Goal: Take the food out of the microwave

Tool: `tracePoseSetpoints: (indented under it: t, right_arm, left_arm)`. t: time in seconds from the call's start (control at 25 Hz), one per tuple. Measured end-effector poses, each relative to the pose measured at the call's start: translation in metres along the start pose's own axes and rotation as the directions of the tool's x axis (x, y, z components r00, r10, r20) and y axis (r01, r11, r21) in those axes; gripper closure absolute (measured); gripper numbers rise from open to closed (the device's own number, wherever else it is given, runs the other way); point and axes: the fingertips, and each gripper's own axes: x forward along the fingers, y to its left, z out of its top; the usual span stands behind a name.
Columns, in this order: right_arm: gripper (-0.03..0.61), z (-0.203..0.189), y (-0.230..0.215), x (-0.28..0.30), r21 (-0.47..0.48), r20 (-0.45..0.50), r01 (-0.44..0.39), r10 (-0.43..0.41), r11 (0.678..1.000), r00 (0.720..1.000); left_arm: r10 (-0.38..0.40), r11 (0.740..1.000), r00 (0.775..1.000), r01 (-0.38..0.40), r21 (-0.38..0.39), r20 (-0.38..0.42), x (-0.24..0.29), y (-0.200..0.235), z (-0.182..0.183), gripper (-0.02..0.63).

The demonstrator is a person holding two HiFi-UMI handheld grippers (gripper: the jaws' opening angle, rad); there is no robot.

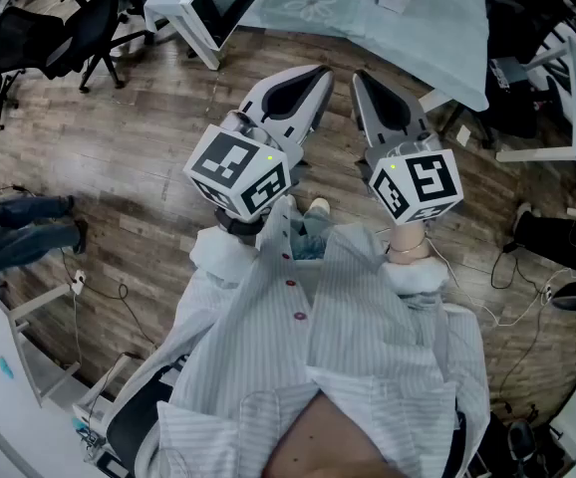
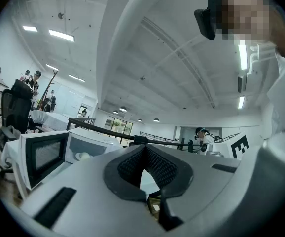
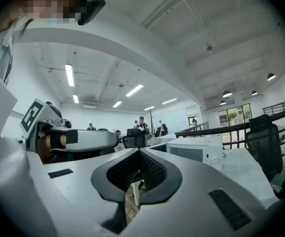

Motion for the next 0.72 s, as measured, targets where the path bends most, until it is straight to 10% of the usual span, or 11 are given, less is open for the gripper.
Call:
tracePoseSetpoints:
  t: [0.72]
  right_arm:
    - [0.546, -0.010, -0.007, -0.018, 0.016, 0.017, -0.031, 0.030, 0.999, 0.999]
  left_arm:
    - [0.027, 1.000, 1.000, -0.027, 0.000, -0.011, 0.008, -0.021, -0.018, 0.606]
